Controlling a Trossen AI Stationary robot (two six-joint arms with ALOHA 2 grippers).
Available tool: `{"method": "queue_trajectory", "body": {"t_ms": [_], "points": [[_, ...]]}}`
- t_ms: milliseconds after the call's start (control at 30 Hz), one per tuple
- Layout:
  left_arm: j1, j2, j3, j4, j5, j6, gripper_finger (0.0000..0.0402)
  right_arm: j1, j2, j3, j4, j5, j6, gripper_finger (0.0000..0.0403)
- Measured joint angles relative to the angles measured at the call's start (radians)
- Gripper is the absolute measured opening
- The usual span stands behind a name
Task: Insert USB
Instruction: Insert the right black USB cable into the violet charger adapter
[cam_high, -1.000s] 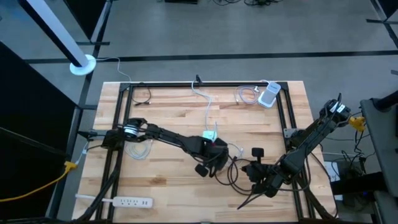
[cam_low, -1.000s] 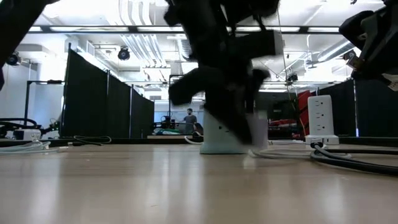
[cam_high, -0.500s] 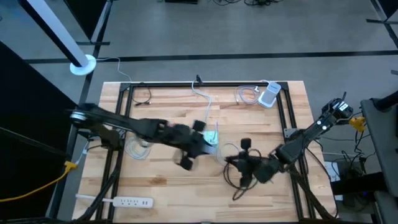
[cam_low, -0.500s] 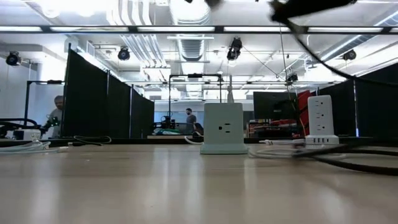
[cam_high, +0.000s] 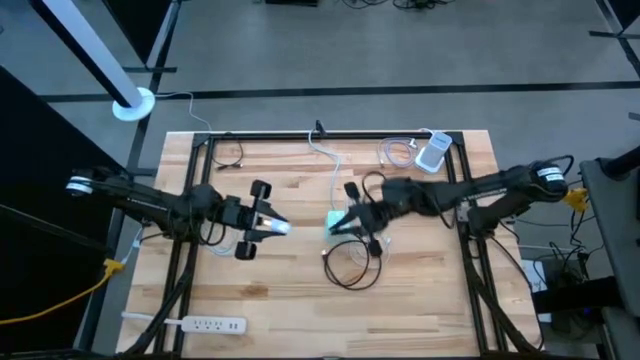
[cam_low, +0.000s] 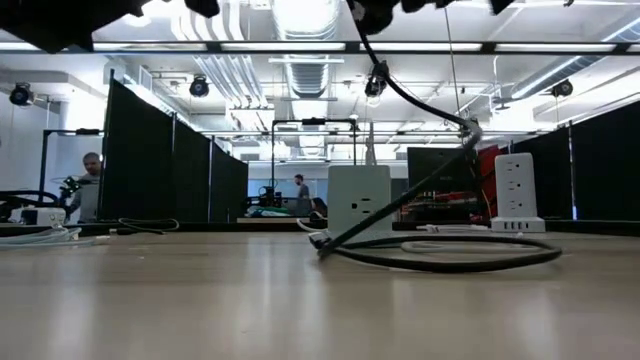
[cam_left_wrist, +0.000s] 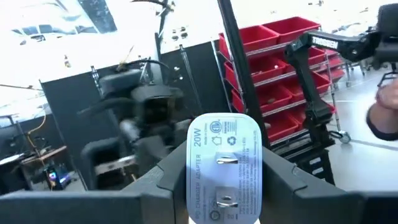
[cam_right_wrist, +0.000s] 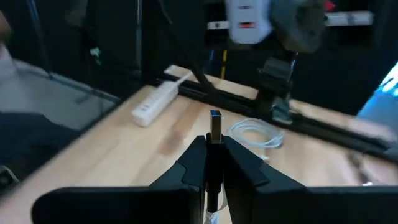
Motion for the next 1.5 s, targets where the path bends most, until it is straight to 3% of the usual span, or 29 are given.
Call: {"method": "queue_trajectory", "body": {"t_ms": [200,367,500,667,900,1067,1267,1500], "points": [[0.0,0.012,0.001,-0.001,0.18,0.063,0.0117,-0.046,0.079,0.05,0.0,-0.179,0.207,0.0022],[0.0,0.047,0.016,0.003,0.209,0.102,0.0117,-0.024,0.174,0.106,0.0,-0.355,0.369,0.0022],[-0.005,0.074,0.04,0.107,0.261,0.067,0.0117,0.005,0.233,0.154,-0.004,-0.362,0.404,0.0022],[-0.006,0.093,0.074,0.337,0.281,-0.164,0.0117,0.028,0.268,0.219,0.0,-0.352,0.39,0.0022],[-0.006,0.102,0.126,0.354,0.277,-0.247,0.0117,0.032,0.269,0.223,-0.016,-0.275,0.368,0.0022],[-0.006,0.119,0.131,0.29,0.232,-0.175,0.0117,0.036,0.266,0.214,-0.039,-0.274,0.376,0.0022],[-0.003,0.156,0.132,0.004,0.21,0.032,0.0117,0.036,0.256,0.214,-0.04,-0.284,0.528,0.0022],[-0.003,0.281,0.141,-0.014,0.214,0.137,0.0117,0.036,0.263,0.213,-0.063,-0.284,0.706,0.0022]]}}
